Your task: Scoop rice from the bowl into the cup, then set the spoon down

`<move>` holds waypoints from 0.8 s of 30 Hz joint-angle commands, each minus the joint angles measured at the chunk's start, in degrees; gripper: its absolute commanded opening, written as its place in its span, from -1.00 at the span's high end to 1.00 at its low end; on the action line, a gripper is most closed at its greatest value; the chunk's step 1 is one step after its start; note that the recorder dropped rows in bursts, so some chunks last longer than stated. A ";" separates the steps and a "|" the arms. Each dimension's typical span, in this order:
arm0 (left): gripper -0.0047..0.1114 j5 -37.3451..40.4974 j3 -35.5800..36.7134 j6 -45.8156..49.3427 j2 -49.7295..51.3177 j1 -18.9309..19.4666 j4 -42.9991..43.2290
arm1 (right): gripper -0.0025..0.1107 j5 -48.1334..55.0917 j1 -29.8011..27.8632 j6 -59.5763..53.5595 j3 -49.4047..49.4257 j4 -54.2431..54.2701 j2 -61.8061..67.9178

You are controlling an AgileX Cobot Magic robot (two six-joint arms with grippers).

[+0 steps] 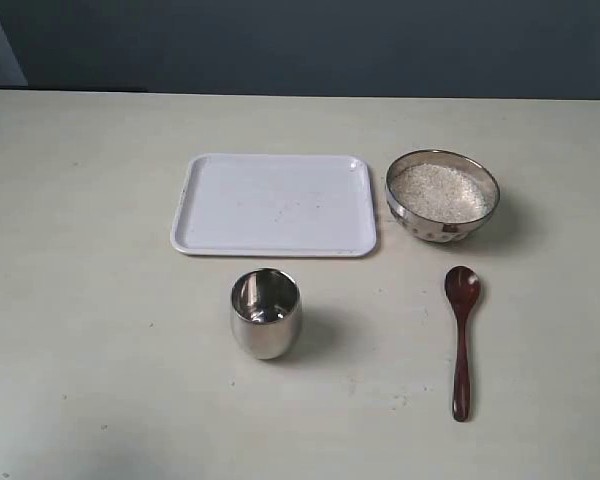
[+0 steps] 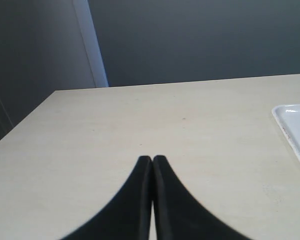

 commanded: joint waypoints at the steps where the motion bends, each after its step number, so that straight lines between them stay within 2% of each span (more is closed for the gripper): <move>1: 0.91 -0.50 -0.14 -0.27 -0.22 -0.32 0.03 | 0.96 6.00 -0.29 1.59 0.11 1.73 -0.27; 4: 0.91 -0.50 -0.14 -0.27 -0.22 -0.32 0.03 | 0.96 13.93 -0.18 3.96 -0.30 3.97 -0.27; 6: 0.91 -0.50 -0.14 -0.27 -0.22 -0.32 0.03 | 0.97 19.93 -0.18 2.58 -1.85 9.77 -0.27; 8: 0.91 -0.50 -0.14 -0.27 -0.22 -0.32 0.03 | 0.97 21.13 0.50 -6.95 -5.09 11.32 -0.27; 9: 0.91 -0.50 -0.14 -0.27 -0.22 -0.32 0.03 | 0.97 22.33 1.33 -18.94 -8.99 11.32 -0.27; 11: 0.91 -0.50 -0.14 -0.27 -0.22 -0.32 0.03 | 0.97 19.45 1.79 -28.44 -14.20 11.32 -0.27; 14: 0.91 -0.50 -0.14 -0.27 -0.22 -0.32 0.03 | 0.97 11.32 1.79 -30.45 -20.75 10.88 -0.27; 15: 0.91 -0.50 -0.14 -0.27 -0.22 -0.32 0.03 | 0.97 12.57 1.79 -31.12 -22.80 9.56 -0.27; 17: 0.91 -0.50 -0.14 -0.27 -0.22 -0.32 0.03 | 0.97 25.04 1.79 -36.47 -28.85 4.45 1.49; 18: 0.91 -0.50 -0.14 -0.27 -0.22 -0.32 0.03 | 0.97 33.94 1.79 -40.62 -32.27 3.70 4.84; 20: 0.91 -0.50 -0.14 -0.27 -0.22 -0.32 0.03 | 0.97 48.17 1.81 -42.03 -37.98 1.97 13.86; 24: 0.91 -0.50 -0.14 -0.27 -0.22 -0.32 0.03 | 0.97 60.02 6.05 -42.03 -43.89 -7.93 29.50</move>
